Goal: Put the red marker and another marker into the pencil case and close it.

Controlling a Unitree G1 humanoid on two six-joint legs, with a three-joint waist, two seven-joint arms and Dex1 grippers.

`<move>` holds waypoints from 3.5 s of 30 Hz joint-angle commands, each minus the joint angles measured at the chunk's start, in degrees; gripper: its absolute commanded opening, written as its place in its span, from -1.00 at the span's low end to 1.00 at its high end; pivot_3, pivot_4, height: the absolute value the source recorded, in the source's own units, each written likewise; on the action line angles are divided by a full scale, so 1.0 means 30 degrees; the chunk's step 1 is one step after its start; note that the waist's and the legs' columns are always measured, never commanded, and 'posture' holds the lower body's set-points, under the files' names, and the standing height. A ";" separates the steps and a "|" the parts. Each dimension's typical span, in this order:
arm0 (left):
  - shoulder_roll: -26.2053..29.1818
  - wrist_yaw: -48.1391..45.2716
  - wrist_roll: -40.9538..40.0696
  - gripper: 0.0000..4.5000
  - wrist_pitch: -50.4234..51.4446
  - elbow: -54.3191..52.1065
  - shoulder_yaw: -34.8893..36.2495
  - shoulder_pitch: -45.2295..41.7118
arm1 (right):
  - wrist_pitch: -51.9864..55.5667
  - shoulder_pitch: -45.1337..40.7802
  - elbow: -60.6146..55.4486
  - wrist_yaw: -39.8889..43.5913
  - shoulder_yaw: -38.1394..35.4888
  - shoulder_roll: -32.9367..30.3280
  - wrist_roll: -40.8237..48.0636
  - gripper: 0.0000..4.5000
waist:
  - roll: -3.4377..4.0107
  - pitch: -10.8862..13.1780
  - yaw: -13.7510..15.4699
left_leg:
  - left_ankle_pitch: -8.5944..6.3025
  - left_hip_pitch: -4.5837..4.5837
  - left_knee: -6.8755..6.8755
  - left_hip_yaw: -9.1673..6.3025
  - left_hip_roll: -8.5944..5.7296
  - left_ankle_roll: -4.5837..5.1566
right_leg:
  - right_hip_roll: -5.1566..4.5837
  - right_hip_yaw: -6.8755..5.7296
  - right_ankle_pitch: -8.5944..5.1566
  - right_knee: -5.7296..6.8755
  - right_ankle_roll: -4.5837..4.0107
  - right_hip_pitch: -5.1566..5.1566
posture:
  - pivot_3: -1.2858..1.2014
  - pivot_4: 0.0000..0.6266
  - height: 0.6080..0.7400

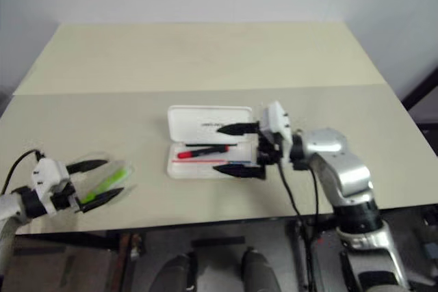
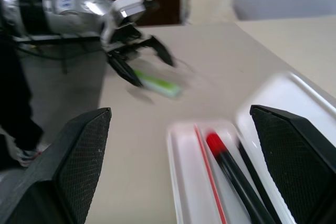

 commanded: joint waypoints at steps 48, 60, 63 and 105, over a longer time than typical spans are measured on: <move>-0.0795 0.1006 -0.3091 -0.50 0.4107 -0.5384 -0.1784 -0.3238 | -0.2408 0.1611 -0.0821 0.0094 -0.0469 -0.1429 -0.0343 1.00 | 0.0256 -0.0188 0.0162 | -0.0123 0.0181 -0.0204 0.0638 -0.0008 0.0222 | -0.0601 -0.1091 0.0092 -0.0481 -0.0034 0.0289 | 0.03 -0.52 1.00; -0.2131 -0.4134 0.0404 -0.50 0.0491 0.0407 -0.8885 -1.1086 | -0.1892 0.4438 -0.2950 -0.1589 -0.2280 -0.2667 -0.0039 1.00 | 0.0235 -0.0175 0.0474 | -0.0142 0.0147 0.0043 0.0794 0.0002 0.0224 | -0.0598 -0.1265 0.0105 -0.0319 -0.0002 0.0290 | 0.03 -0.52 1.00; -0.2864 -0.5047 0.0766 -0.50 -0.0419 0.1973 -0.9631 -1.2230 | -0.1750 0.5160 -0.3611 -0.2062 -0.2744 -0.2888 0.0108 1.00 | 0.0206 -0.0158 0.0547 | -0.0150 0.0143 0.0059 0.0844 0.0029 0.0224 | -0.0582 -0.1277 0.0102 -0.0277 0.0030 0.0250 | 0.03 -0.52 1.00; -0.6055 -0.7559 0.2006 0.99 -0.3516 0.7981 -0.9951 -1.5686 | 0.0892 0.7539 -0.5546 -1.0224 -0.3844 -0.1474 -0.1288 1.00 | 0.0159 -0.0131 0.1076 | -0.0170 -0.0133 0.0412 0.0725 0.0035 0.0272 | -0.0572 -0.1390 0.0129 -0.0067 0.0165 0.0104 | 0.03 -0.52 1.00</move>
